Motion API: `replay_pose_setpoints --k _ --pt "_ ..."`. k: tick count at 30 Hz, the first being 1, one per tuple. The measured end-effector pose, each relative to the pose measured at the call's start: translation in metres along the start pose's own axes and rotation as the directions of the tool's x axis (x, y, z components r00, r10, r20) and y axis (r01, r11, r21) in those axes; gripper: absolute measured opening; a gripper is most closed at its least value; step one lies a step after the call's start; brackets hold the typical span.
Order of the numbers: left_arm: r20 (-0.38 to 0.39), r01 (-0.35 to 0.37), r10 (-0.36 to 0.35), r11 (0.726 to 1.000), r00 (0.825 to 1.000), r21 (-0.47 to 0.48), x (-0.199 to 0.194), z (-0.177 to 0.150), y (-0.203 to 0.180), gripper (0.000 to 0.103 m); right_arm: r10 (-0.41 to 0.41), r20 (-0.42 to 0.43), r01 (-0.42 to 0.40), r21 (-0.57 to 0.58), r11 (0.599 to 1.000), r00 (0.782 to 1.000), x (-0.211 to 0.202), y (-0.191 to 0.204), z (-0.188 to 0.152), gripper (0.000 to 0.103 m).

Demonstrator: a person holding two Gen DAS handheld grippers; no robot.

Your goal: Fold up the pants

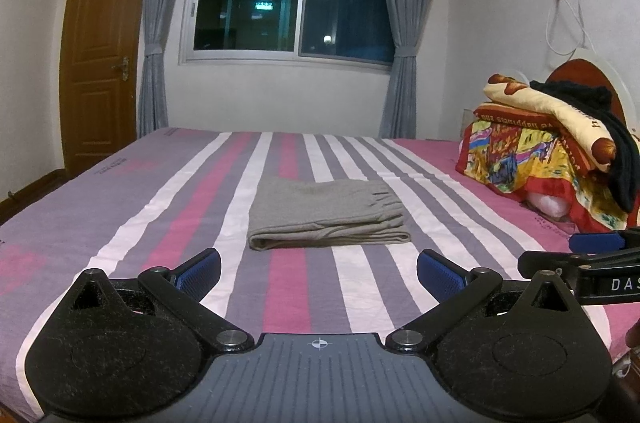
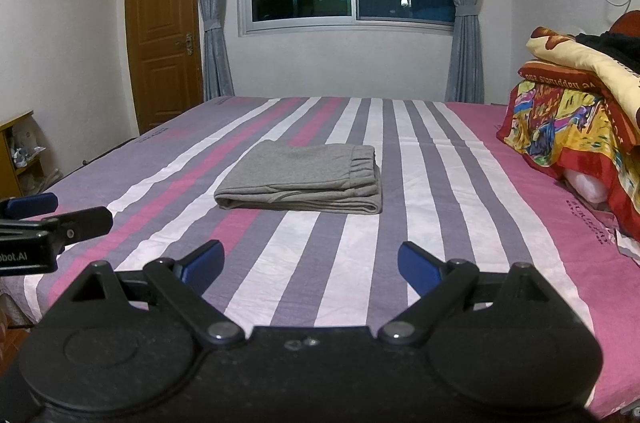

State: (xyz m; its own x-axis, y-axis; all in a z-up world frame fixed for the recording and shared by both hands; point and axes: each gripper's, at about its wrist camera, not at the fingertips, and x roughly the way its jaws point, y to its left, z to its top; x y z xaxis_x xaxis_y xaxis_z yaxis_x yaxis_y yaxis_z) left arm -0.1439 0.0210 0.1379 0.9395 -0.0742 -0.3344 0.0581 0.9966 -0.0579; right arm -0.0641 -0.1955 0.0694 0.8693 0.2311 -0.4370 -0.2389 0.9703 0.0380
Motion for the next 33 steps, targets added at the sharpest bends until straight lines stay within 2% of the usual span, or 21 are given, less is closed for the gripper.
replay_pose_setpoints --k 33 --pt "0.005 0.009 -0.009 1.0 1.0 0.01 -0.0063 0.0034 -0.0047 0.103 -0.004 -0.007 0.004 0.0 1.0 1.0 0.0007 0.002 -0.0009 0.093"
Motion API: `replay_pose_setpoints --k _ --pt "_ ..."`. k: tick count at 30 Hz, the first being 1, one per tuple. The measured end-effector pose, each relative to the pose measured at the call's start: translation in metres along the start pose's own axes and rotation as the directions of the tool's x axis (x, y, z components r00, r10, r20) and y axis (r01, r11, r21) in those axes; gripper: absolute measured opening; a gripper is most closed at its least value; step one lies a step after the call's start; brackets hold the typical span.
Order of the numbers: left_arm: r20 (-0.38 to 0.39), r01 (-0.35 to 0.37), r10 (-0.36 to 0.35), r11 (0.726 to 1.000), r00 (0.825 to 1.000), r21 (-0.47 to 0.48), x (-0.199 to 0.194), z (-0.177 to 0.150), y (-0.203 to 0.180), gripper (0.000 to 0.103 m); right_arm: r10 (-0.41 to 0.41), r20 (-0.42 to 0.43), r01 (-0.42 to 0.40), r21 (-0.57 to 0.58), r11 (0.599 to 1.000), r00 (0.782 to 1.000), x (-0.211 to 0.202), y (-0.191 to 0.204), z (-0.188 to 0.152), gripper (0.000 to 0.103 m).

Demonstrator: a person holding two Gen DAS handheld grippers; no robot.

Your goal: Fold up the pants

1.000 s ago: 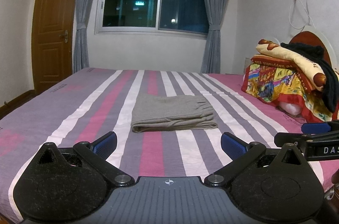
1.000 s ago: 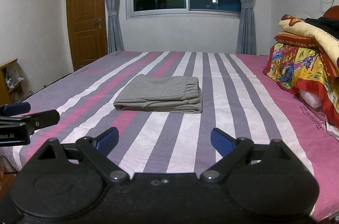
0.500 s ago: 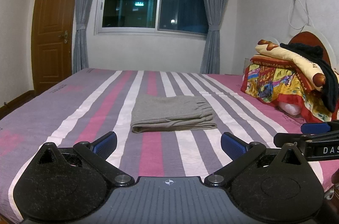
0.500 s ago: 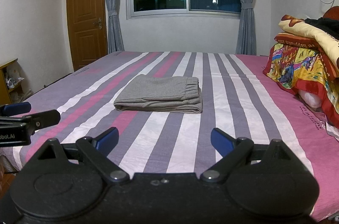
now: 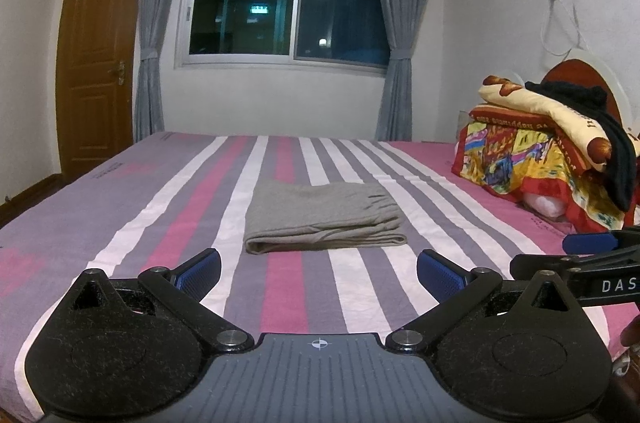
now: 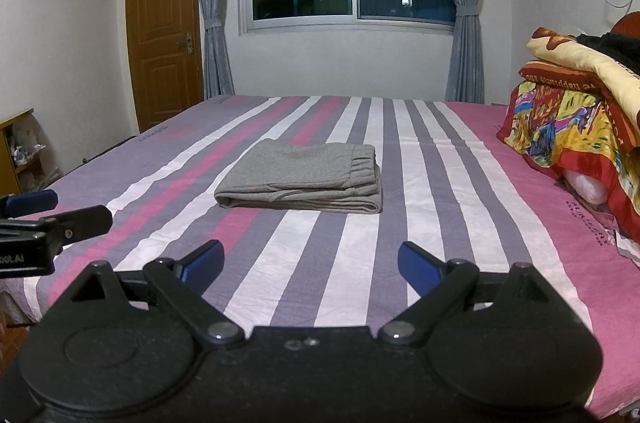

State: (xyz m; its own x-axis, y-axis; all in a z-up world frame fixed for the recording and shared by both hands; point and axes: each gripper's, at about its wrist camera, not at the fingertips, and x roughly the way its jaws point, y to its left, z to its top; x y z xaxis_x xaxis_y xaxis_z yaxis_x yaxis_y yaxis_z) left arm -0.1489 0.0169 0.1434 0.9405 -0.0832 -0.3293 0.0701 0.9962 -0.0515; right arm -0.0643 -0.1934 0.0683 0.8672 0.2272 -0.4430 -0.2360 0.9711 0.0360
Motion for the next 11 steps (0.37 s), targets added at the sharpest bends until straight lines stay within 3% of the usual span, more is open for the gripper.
replay_pose_setpoints --k 11 --pt "0.019 0.008 -0.009 0.999 1.0 0.053 -0.0013 0.0005 -0.0101 0.103 0.0 -0.009 0.0 -0.001 1.0 1.0 0.0004 -0.0007 -0.0004 0.093"
